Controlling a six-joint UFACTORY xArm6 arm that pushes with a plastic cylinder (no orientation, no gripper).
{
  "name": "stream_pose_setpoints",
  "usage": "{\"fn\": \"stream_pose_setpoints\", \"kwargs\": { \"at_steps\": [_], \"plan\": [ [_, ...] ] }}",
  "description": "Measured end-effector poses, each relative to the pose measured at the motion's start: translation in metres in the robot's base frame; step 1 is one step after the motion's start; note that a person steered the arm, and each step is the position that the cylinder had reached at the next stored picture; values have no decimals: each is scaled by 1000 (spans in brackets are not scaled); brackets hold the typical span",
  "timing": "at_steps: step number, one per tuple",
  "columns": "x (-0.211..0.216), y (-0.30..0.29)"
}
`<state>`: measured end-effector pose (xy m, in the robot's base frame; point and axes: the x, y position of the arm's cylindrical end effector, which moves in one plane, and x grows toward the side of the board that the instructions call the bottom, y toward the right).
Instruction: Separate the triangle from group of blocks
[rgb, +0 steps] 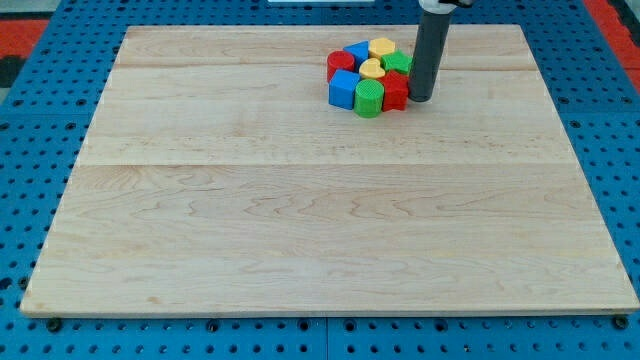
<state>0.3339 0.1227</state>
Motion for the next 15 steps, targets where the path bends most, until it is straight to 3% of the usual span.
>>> {"fn": "stream_pose_setpoints", "kwargs": {
  "at_steps": [5, 6, 9, 11, 12, 13, 15],
  "plan": [
    [3, 18],
    [3, 44],
    [-50, 72],
    [-90, -7],
    [-90, -44],
    [-75, -62],
    [-90, -75]
  ]
}}
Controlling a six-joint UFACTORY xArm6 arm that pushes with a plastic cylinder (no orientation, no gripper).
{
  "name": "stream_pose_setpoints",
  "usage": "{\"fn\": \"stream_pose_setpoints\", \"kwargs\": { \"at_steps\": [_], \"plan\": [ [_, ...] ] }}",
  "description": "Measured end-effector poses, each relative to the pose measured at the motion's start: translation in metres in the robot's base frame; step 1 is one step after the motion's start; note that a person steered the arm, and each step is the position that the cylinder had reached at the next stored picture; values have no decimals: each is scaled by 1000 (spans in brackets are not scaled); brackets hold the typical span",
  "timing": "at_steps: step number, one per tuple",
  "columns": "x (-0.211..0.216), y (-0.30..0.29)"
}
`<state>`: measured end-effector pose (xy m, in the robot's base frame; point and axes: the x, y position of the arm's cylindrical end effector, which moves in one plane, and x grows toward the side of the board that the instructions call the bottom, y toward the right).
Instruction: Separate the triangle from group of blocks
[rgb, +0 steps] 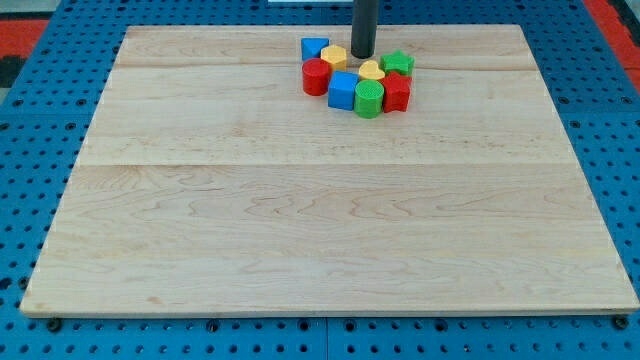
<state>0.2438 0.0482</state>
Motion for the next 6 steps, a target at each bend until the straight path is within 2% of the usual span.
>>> {"fn": "stream_pose_setpoints", "kwargs": {
  "at_steps": [2, 4, 5, 6],
  "plan": [
    [8, -59],
    [16, -61],
    [18, -91],
    [18, -94]
  ]
}}
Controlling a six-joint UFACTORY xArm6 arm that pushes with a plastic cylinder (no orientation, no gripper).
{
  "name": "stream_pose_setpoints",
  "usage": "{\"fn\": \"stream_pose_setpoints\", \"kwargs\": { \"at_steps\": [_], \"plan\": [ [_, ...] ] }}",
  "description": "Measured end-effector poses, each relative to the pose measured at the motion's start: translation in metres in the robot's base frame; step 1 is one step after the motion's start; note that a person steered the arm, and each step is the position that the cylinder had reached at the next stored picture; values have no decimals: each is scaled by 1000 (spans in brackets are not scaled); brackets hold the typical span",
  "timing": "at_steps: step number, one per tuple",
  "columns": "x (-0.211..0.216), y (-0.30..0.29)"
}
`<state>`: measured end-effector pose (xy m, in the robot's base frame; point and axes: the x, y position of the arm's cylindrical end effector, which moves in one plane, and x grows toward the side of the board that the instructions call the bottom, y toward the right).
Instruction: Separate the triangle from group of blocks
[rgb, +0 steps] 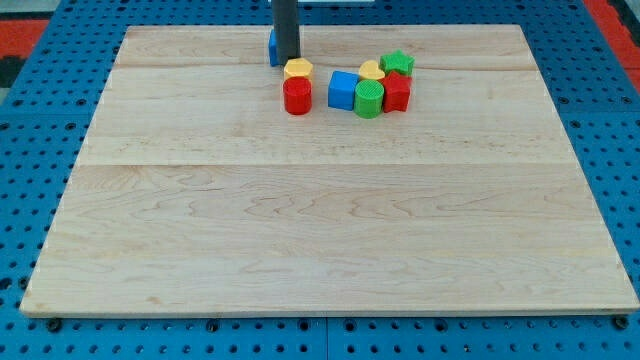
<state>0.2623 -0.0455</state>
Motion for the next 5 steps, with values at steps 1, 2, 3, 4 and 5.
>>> {"fn": "stream_pose_setpoints", "kwargs": {
  "at_steps": [1, 2, 3, 4, 5],
  "plan": [
    [-7, 48],
    [-31, 12],
    [-35, -71],
    [-34, -115],
    [-14, -74]
  ]
}}
